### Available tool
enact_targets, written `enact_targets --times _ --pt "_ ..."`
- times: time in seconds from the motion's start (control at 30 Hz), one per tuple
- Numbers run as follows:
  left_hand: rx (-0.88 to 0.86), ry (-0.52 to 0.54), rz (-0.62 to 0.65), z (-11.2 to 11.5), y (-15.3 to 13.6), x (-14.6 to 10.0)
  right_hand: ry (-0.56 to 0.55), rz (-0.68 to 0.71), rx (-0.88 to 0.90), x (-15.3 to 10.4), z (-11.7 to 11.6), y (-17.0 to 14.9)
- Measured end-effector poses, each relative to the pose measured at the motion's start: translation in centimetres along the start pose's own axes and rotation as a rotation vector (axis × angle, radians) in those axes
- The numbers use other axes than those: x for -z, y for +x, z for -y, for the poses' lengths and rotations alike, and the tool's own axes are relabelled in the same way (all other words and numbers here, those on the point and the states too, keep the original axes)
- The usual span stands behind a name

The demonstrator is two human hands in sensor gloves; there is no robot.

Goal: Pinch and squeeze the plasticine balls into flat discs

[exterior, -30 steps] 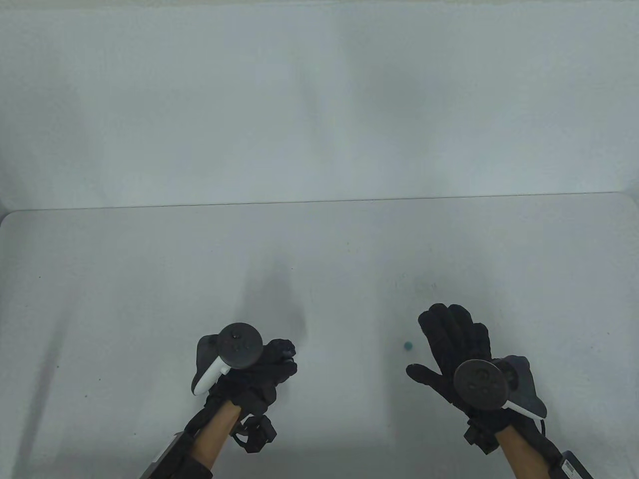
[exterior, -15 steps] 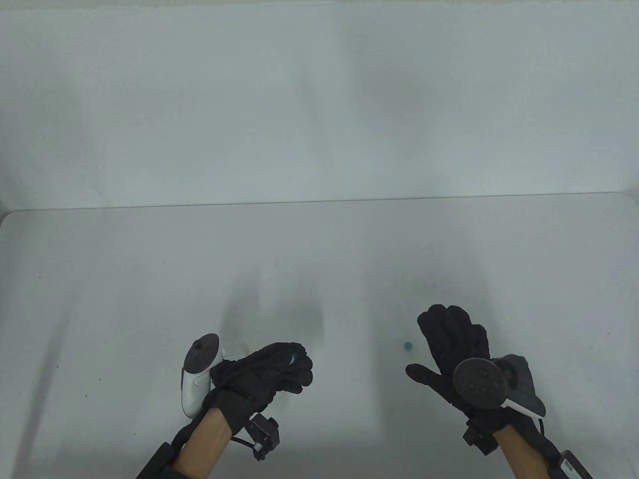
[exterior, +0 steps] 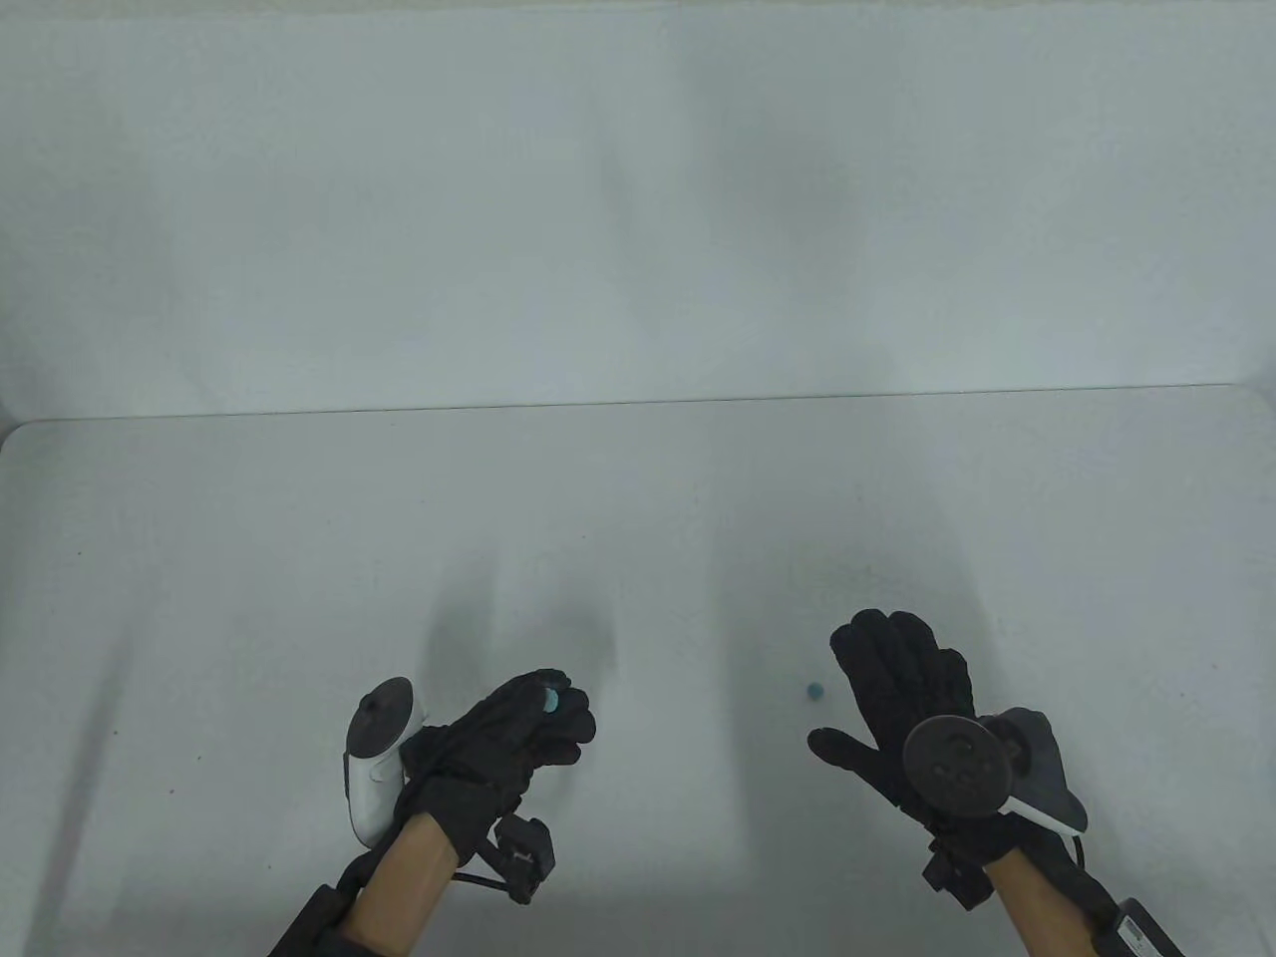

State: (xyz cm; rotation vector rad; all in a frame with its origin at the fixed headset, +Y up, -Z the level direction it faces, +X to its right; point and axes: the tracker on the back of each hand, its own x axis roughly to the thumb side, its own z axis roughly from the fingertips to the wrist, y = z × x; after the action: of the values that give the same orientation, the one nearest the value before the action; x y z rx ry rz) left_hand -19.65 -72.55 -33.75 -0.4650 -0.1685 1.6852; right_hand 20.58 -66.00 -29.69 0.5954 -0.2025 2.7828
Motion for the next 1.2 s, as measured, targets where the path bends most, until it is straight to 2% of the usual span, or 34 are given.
enact_targets --times 0.03,0.1,0.2,0.3,0.53,0.63,0.73,0.9,1.2 --pt "-0.05 -0.029 0.023 0.11 -0.12 0.06 0.001 0.0 -0.001 -0.01 0.0 0.01" --pt "-0.071 0.0 0.014 0.15 -0.13 0.0 0.0 0.0 -0.001 -0.02 0.03 0.02" --pt "0.025 0.053 0.004 -0.21 -0.14 -0.01 0.003 0.003 0.001 0.01 0.0 0.05" --pt "0.043 0.106 -0.005 -0.29 -0.21 -0.07 0.001 0.005 -0.004 -0.01 0.02 0.08" --pt "0.153 0.144 0.018 -0.03 0.5 -0.19 -0.002 0.01 0.0 -0.01 0.04 0.13" --pt "0.168 0.141 0.023 -0.04 0.48 -0.2 -0.003 0.013 -0.001 -0.02 0.01 0.16" --pt "0.07 0.095 -0.011 -0.09 -0.09 -0.12 -0.012 0.013 0.007 -0.02 0.03 0.13" --pt "-0.011 0.076 -0.022 0.25 -0.23 -0.24 -0.01 0.007 0.008 -0.05 0.03 0.08" --pt "0.053 0.058 0.037 0.5 0.6 -0.36 -0.005 0.0 0.013 -0.05 -0.02 0.06"
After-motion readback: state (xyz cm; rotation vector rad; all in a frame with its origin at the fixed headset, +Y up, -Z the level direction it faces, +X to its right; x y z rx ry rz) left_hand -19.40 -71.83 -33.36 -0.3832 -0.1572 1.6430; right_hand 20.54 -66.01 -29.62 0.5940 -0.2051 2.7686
